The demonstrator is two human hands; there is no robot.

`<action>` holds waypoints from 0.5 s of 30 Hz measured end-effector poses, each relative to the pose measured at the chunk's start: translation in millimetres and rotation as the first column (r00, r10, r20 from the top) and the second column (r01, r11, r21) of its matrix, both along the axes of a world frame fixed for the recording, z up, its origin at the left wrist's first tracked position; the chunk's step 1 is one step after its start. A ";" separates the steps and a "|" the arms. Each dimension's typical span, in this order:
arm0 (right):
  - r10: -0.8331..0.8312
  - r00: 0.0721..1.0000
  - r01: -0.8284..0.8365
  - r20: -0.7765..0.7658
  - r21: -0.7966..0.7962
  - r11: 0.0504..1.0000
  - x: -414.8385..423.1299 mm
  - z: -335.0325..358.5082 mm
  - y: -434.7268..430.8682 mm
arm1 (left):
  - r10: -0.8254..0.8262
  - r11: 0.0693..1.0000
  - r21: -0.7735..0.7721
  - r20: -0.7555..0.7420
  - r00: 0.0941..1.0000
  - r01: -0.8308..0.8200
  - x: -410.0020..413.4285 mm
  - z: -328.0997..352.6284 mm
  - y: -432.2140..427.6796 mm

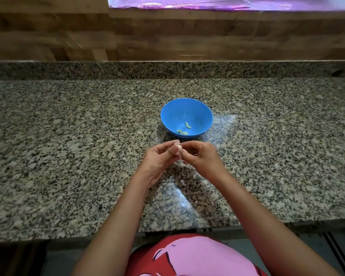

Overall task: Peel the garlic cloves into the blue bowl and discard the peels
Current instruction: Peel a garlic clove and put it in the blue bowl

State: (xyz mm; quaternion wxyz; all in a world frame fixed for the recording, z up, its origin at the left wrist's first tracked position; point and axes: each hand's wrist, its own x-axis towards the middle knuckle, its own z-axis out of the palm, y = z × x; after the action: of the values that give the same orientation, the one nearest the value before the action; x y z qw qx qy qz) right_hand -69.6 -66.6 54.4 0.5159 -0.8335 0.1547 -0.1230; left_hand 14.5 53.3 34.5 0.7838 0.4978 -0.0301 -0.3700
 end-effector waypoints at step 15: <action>-0.064 0.996 0.040 -0.059 -0.345 0.938 9.4 -13.9 15.4 | 0.075 0.991 0.102 0.135 0.988 -0.089 -10.3 -13.9 -9.6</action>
State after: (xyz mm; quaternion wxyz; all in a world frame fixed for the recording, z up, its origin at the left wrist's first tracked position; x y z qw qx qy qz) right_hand -60.3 -51.2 40.5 0.3532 -0.9102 0.1709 -0.1327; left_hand 4.1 43.7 20.7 0.7667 0.5636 -0.0409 -0.3048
